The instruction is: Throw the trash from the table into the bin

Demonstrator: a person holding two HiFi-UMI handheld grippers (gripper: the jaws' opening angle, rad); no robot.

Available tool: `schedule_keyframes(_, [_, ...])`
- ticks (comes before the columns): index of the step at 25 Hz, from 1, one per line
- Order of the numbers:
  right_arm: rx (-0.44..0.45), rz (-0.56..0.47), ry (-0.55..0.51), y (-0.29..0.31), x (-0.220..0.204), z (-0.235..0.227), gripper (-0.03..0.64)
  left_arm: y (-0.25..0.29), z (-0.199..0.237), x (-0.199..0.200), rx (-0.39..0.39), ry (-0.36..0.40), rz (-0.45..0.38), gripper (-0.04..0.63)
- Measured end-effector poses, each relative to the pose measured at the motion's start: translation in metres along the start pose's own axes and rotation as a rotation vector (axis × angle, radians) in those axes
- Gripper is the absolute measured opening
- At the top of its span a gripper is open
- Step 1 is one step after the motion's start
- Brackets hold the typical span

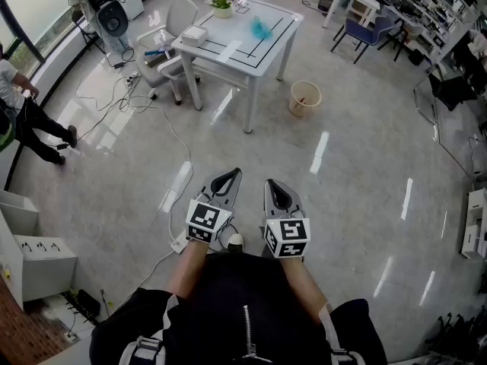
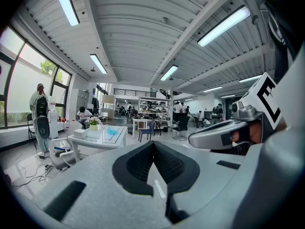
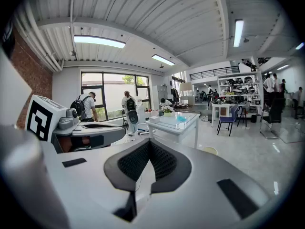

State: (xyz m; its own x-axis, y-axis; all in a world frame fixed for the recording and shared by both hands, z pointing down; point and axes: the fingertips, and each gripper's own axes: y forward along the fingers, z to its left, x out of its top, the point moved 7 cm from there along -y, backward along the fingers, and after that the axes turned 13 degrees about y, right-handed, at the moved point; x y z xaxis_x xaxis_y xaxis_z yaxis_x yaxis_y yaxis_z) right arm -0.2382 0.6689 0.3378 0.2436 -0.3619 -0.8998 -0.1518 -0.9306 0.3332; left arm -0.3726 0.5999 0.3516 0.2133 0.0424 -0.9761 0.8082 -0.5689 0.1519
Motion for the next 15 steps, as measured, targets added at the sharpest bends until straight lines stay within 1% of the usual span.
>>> schedule_keyframes(4, [0.011, -0.023, 0.003, 0.0, 0.005, 0.004, 0.009, 0.001, 0.004, 0.005, -0.005, 0.012, -0.01, 0.008])
schedule_keyframes(8, [0.09, -0.095, 0.046, 0.003, 0.014, 0.009, 0.011, 0.007, 0.01, 0.007, -0.019, 0.022, -0.031, 0.008])
schedule_keyframes(15, [0.064, -0.088, 0.025, 0.007, 0.015, 0.017, 0.011, 0.012, 0.019, 0.008, -0.042, 0.021, -0.049, 0.008])
